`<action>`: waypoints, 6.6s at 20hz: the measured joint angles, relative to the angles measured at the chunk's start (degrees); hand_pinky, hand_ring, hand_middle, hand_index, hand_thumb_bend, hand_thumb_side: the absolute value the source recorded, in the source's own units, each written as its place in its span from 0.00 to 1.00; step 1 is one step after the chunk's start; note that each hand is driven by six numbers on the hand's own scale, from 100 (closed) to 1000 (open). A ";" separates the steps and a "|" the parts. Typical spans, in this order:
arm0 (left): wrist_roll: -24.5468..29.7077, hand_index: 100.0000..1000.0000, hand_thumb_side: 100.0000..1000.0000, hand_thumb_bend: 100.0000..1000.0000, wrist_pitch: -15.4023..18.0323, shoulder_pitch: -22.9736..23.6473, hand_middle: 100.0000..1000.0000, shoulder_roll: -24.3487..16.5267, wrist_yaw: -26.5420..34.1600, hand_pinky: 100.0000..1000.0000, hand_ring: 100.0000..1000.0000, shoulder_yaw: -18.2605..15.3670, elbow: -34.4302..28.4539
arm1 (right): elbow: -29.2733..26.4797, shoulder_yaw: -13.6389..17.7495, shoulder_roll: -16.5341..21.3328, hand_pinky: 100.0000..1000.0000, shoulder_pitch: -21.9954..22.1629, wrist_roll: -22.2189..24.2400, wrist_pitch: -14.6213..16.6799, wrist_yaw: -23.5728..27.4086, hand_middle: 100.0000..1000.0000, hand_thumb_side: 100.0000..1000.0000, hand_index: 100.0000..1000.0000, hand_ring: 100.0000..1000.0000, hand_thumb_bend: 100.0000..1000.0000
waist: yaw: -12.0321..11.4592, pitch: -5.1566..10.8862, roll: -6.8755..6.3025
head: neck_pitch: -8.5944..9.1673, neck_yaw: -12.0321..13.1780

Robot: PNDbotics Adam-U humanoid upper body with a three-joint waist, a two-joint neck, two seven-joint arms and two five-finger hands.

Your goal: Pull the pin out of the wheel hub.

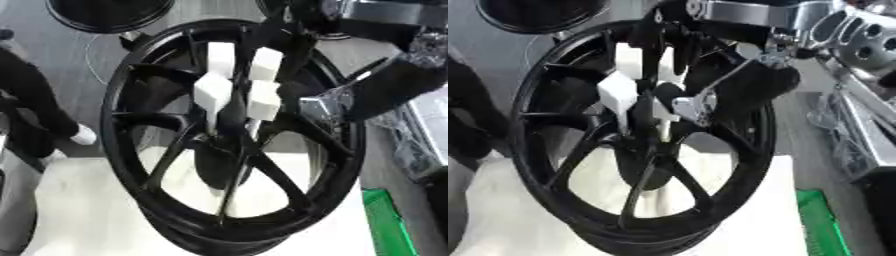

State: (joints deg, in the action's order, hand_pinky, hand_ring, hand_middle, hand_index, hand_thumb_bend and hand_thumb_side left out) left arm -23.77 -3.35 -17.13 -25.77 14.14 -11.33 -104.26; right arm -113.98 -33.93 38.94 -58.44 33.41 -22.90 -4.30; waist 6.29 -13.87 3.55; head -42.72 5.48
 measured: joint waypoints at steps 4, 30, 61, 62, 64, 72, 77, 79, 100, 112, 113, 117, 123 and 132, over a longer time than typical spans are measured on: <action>0.03 0.75 0.69 0.06 -0.03 -0.01 0.69 0.08 0.01 0.58 0.74 0.00 -0.09 | 0.00 -0.01 -0.47 0.62 0.66 0.75 -0.62 -2.13 0.63 0.12 0.82 0.58 0.07 | -0.04 -0.04 -0.03 | 0.00 -0.14; 0.63 0.75 0.69 0.05 -0.35 -0.47 0.69 0.09 0.19 0.58 0.74 0.23 -0.29 | 5.71 -0.39 -2.84 0.59 3.51 -0.99 2.05 -10.05 0.62 0.14 0.82 0.57 0.06 | -0.69 -0.55 -0.25 | 0.01 -0.58; 0.83 0.74 0.69 0.06 -0.48 -0.94 0.68 0.16 0.28 0.58 0.74 0.59 -0.29 | 9.64 -1.08 -3.92 0.60 5.14 -1.61 4.70 -12.56 0.62 0.13 0.81 0.59 0.08 | -1.38 -0.55 -0.21 | -0.48 -1.00; 0.83 0.74 0.69 0.07 -0.48 -0.94 0.68 0.16 0.28 0.58 0.74 0.59 -0.29 | 9.70 -1.09 -3.92 0.60 5.24 -1.62 4.72 -12.56 0.62 0.13 0.81 0.59 0.07 | -1.38 -0.55 -0.21 | -0.48 -1.01; 0.83 0.74 0.69 0.07 -0.48 -0.94 0.68 0.16 0.42 0.58 0.74 0.59 -0.29 | 9.86 -1.16 -3.92 0.60 5.46 -1.65 4.75 -12.56 0.62 0.14 0.81 0.59 0.07 | -1.38 -0.55 -0.21 | -0.48 -1.01; 0.82 0.74 0.68 0.07 -0.47 -0.95 0.68 0.16 0.88 0.58 0.74 0.59 -0.29 | 10.34 -1.43 -4.00 0.60 5.64 -1.51 4.97 -12.61 0.62 0.17 0.81 0.59 0.07 | -1.37 -0.55 -0.24 | -0.48 -1.08; 0.82 0.74 0.68 0.07 -0.46 -0.98 0.68 0.16 0.91 0.58 0.74 0.59 -0.29 | 10.91 -1.43 -4.44 0.62 5.98 -1.66 5.33 -13.07 0.64 0.16 0.82 0.61 0.08 | -1.41 -0.55 -0.25 | -0.48 -1.10; 0.82 0.74 0.68 0.07 -0.46 -0.98 0.68 0.16 0.91 0.58 0.74 0.59 -0.29 | 11.03 -1.43 -4.46 0.62 5.98 -1.80 5.49 -13.16 0.65 0.16 0.83 0.62 0.08 | -1.42 -0.55 -0.26 | -0.48 -1.13; 0.94 0.74 0.68 0.07 -0.34 -1.16 0.68 0.17 0.92 0.59 0.74 0.62 -0.29 | 12.80 -1.39 -5.08 0.62 5.99 -2.49 6.94 -14.88 0.66 0.19 0.84 0.62 0.08 | -1.91 -0.75 -0.33 | 0.03 -2.64; 1.11 0.74 0.68 0.07 -0.33 -1.52 0.68 0.60 0.92 0.59 0.74 0.89 -0.29 | 15.06 -1.43 -6.46 0.62 6.53 -2.56 7.20 -15.18 0.65 0.22 0.83 0.62 0.07 | -2.17 -0.77 -0.34 | 0.03 -3.02; 1.12 0.74 0.68 0.07 -0.34 -1.53 0.68 0.60 0.92 0.59 0.74 0.89 -0.29 | 15.11 -1.44 -6.47 0.62 6.53 -2.57 7.22 -15.18 0.65 0.23 0.83 0.61 0.07 | -2.18 -0.77 -0.34 | 0.03 -3.02; 1.13 0.74 0.68 0.07 -0.36 -1.53 0.68 0.60 0.92 0.59 0.74 0.90 -0.29 | 15.23 -1.61 -6.47 0.60 6.53 -2.30 7.40 -15.19 0.63 0.23 0.82 0.59 0.07 | -2.31 -0.77 -0.33 | 0.03 -3.02; 1.15 0.74 0.68 0.07 -0.37 -1.56 0.68 0.61 0.92 0.59 0.74 0.90 -0.29 | 15.25 -1.74 -6.47 0.58 6.54 -1.79 7.41 -15.37 0.59 0.24 0.79 0.56 0.04 | -2.39 -0.77 -0.28 | 0.03 -3.02; 1.19 0.74 0.68 0.07 -0.41 -1.57 0.68 0.61 0.92 0.59 0.74 0.91 -0.29 | 15.25 -1.76 -6.47 0.55 6.55 -1.84 7.08 -15.10 0.54 0.21 0.74 0.51 0.05 | -2.44 -0.77 -0.27 | 0.02 -3.02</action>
State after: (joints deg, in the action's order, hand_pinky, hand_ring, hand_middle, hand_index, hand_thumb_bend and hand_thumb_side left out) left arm -22.58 -3.76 -18.70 -25.16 15.06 -10.42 -104.56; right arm -98.72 -35.69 32.47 -51.89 31.57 -15.82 -19.40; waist 3.85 -14.64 3.28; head -42.69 2.45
